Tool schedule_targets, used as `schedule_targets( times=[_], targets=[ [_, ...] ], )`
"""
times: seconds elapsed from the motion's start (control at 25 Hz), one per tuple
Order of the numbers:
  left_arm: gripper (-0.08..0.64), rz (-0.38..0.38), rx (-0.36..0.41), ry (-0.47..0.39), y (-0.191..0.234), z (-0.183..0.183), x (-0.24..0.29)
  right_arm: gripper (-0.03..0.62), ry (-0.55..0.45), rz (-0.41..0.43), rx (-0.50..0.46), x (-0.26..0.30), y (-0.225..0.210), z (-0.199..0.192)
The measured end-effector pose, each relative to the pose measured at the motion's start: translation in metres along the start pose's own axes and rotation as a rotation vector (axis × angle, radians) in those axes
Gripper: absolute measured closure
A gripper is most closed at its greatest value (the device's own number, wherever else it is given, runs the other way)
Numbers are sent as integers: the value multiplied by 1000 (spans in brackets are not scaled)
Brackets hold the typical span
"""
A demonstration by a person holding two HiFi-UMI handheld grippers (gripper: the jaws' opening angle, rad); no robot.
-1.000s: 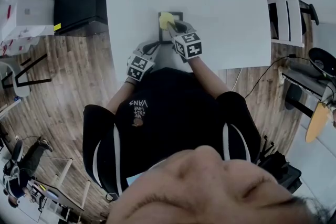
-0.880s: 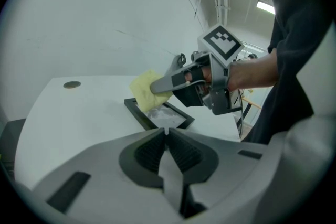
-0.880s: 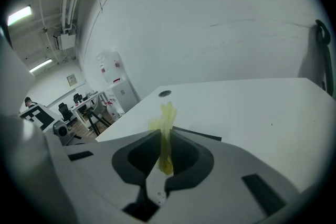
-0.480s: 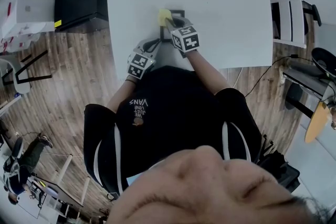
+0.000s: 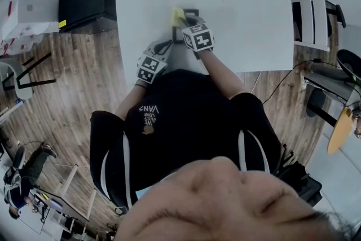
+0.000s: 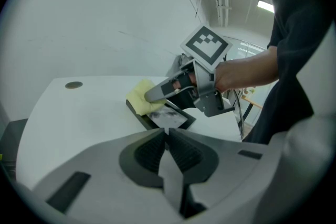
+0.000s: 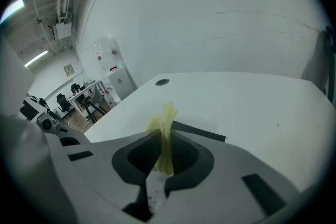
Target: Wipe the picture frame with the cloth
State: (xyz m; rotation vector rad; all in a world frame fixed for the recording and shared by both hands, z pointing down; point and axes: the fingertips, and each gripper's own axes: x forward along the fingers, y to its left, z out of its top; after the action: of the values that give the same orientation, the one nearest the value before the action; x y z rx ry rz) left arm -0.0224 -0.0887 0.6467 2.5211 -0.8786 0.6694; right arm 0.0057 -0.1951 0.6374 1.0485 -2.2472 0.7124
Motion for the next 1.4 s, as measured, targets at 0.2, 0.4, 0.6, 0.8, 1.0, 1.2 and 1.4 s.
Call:
schedule_targets(
  times=[0.2,0.4,0.6,0.8,1.0,1.2,1.4],
  targets=[
    [526,1,1,4,0,-1,0,548,15,-21,8,-4,-9,-4],
    [526,0,0,5,-1,-1,-1,548,22,-45,16,-11,-22,-7],
    [526,0,8,10,-2,-2,0,548,25,-71,23,-20,-34,-11],
    [526,-8,12,14,-2,-2,0,548,28,-98,31,-29,-46,-15],
    [526,-13,19,23,-3,-4,1,548,26,-124,42,-38,-58,-20],
    [526,-17,28,30,-5,-4,2,548,23,-148,51,-48,-70,-23],
    [526,-22,29,32,-6,-4,2,548,25,-169,62,-56,-77,-28]
  ],
)
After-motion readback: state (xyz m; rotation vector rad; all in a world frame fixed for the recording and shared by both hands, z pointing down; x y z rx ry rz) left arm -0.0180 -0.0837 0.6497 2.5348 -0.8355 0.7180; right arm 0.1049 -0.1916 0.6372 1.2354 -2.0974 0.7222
